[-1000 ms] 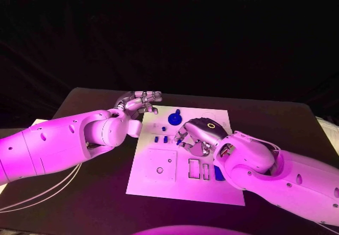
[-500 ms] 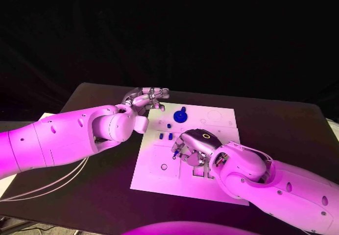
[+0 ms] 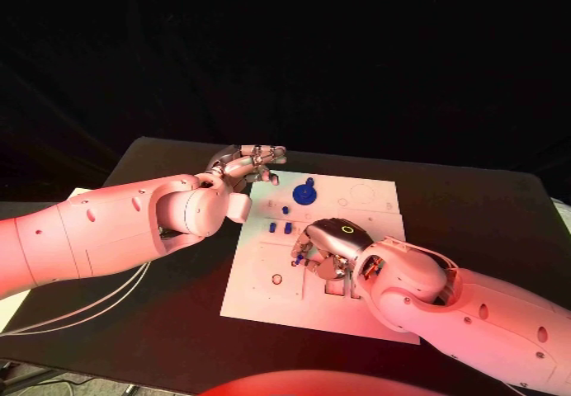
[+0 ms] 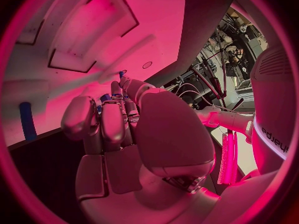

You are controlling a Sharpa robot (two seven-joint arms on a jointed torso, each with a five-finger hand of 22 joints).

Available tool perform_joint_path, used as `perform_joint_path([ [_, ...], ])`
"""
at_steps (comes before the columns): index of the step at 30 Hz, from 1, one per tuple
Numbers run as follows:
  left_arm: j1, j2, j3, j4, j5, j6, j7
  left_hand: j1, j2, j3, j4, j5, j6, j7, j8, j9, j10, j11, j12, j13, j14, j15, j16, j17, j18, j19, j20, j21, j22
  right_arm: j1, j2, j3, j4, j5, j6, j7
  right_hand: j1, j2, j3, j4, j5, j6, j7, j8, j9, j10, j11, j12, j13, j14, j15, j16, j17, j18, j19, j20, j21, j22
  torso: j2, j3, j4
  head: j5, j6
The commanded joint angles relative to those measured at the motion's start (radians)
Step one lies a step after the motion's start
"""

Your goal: Assemble the parts on the task board

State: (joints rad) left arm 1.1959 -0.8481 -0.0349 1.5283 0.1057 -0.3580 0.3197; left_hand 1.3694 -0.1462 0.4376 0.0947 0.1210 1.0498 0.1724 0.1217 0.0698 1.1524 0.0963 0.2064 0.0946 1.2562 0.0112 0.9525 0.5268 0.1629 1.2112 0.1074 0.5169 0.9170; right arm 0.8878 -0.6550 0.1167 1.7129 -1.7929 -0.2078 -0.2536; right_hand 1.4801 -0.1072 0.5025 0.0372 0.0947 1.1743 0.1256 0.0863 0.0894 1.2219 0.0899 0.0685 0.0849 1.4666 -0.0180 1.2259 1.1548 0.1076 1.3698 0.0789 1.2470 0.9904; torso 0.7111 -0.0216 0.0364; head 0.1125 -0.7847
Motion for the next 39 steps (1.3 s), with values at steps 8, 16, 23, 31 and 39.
perform_joint_path([
  [8,0.0,0.004,0.001,0.002,-0.005,0.021,0.005,-0.005,0.005,-0.008,-0.001,-0.003,-0.008,-0.001,0.006,-0.001,-0.011,0.0,0.007,0.001,-0.01,0.001,-0.004,-0.002,0.019,0.001,0.005,-0.005,-0.002,-0.002,0.027,-0.005,-0.024,-0.002,0.018,0.012,-0.007,0.001,0.004,-0.002,0.003,0.002,0.003,-0.004,0.001,0.035,-0.029,-0.002,0.0,0.04,-0.007,0.001,-0.002,0.0,0.004,0.0,0.0,-0.003,0.0,-0.0008,0.0023,0.0,-0.003],
  [16,0.001,0.005,0.001,0.002,-0.012,0.023,0.001,-0.005,0.005,-0.008,-0.001,-0.003,-0.008,-0.001,0.006,-0.001,-0.011,0.0,0.007,0.001,-0.01,0.001,-0.004,-0.002,0.019,0.001,0.005,-0.005,-0.002,-0.002,0.036,-0.006,-0.027,-0.001,0.033,0.015,-0.007,0.001,0.004,-0.002,0.003,0.002,0.003,-0.004,0.001,0.035,-0.029,-0.002,0.0,0.04,-0.007,0.001,-0.002,0.0,0.004,0.0,0.0,-0.003,0.0,-0.0012,0.0005,0.002,-0.006],
  [23,0.001,0.006,0.001,0.002,-0.013,0.024,-0.001,-0.005,0.005,-0.008,-0.001,-0.003,-0.008,-0.001,0.006,-0.001,-0.011,0.0,0.007,0.001,-0.01,0.001,-0.004,-0.002,0.019,0.001,0.005,-0.005,-0.002,-0.002,0.037,-0.008,-0.033,-0.009,0.062,0.004,-0.035,-0.007,-0.005,-0.001,0.015,-0.011,0.007,-0.013,-0.001,0.02,-0.025,-0.007,-0.006,0.038,-0.003,-0.001,-0.007,0.001,0.0,0.002,-0.004,-0.01,-0.001,-0.001,0.0008,0.0,-0.005],
  [31,0.001,0.006,0.001,0.001,-0.013,0.025,-0.003,-0.005,0.005,-0.008,-0.001,-0.003,-0.008,-0.001,0.006,-0.001,-0.011,0.0,0.007,0.001,-0.01,0.001,-0.004,-0.002,0.019,0.001,0.005,-0.005,-0.002,-0.001,0.036,-0.013,-0.038,-0.019,0.073,-0.016,-0.088,-0.032,-0.029,0.005,0.036,-0.073,0.025,-0.024,-0.015,-0.089,0.001,-0.008,-0.023,0.035,0.018,-0.002,-0.014,0.008,-0.019,0.017,-0.031,-0.051,0.0,-0.0004,0.0015,-0.001,-0.004],
  [39,0.001,0.007,0.001,0.001,-0.013,0.027,-0.006,-0.003,0.006,-0.01,-0.003,-0.003,-0.009,-0.001,0.006,-0.001,-0.013,0.0,0.009,0.002,-0.01,0.001,-0.004,-0.003,0.019,0.001,0.005,-0.007,-0.003,-0.002,0.03,-0.015,-0.032,-0.025,0.004,-0.014,-0.093,-0.036,-0.072,-0.019,0.032,-0.172,0.037,-0.026,-0.024,-0.273,0.026,0.002,-0.021,0.014,0.038,-0.034,-0.059,0.031,-0.069,0.034,-0.117,-0.18,0.0,0.0004,0.0007,-0.003,-0.002],
])
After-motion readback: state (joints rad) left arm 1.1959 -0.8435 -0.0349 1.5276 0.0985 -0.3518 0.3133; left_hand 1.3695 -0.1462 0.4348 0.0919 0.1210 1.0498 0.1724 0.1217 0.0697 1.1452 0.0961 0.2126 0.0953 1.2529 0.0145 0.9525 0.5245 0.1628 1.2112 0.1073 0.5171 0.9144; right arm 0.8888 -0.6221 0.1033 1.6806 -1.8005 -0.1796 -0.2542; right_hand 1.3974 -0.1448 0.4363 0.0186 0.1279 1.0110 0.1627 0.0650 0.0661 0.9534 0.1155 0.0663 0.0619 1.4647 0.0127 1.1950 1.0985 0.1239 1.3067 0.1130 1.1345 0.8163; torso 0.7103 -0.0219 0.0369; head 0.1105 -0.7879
